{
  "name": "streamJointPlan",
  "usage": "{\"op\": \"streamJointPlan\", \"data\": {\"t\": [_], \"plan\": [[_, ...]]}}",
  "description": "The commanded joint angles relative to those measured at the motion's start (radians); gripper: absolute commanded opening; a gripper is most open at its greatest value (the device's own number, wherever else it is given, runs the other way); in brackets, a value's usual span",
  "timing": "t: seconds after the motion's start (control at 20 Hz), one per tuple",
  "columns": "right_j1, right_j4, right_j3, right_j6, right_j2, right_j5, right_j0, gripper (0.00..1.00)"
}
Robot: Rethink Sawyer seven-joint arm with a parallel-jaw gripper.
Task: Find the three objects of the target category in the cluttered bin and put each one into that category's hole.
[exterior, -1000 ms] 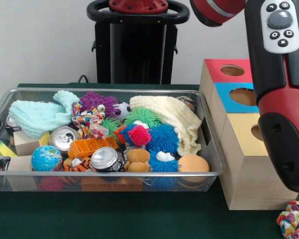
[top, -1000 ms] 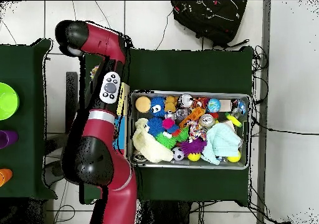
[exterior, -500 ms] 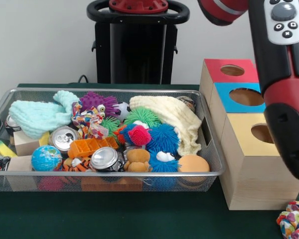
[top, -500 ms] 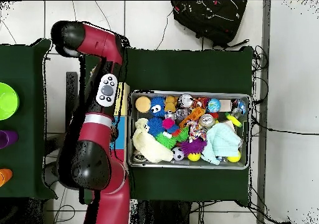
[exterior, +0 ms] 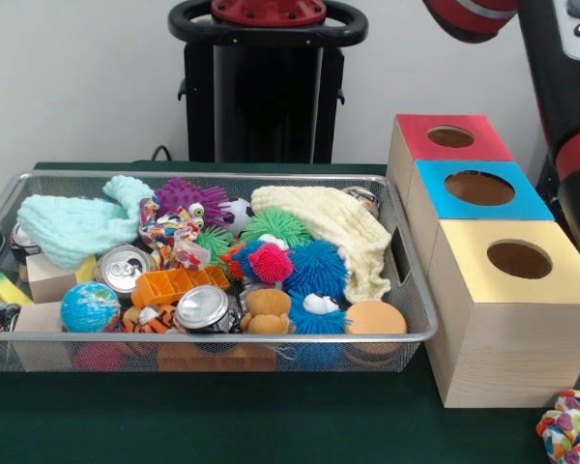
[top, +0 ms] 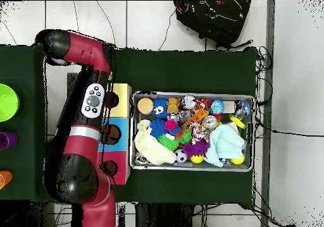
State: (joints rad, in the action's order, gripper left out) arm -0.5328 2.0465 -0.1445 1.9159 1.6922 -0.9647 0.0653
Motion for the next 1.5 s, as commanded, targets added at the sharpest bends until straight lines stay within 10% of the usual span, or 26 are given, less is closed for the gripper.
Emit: {"op": "streamJointPlan", "data": {"t": [0.05, 1.5], "plan": [[-0.003, -0.119, -0.054, 0.251, -0.121, -0.045, -0.038, 1.0], [0.118, -0.431, -0.136, 0.252, -0.424, -0.098, 0.03, 1.0]]}}
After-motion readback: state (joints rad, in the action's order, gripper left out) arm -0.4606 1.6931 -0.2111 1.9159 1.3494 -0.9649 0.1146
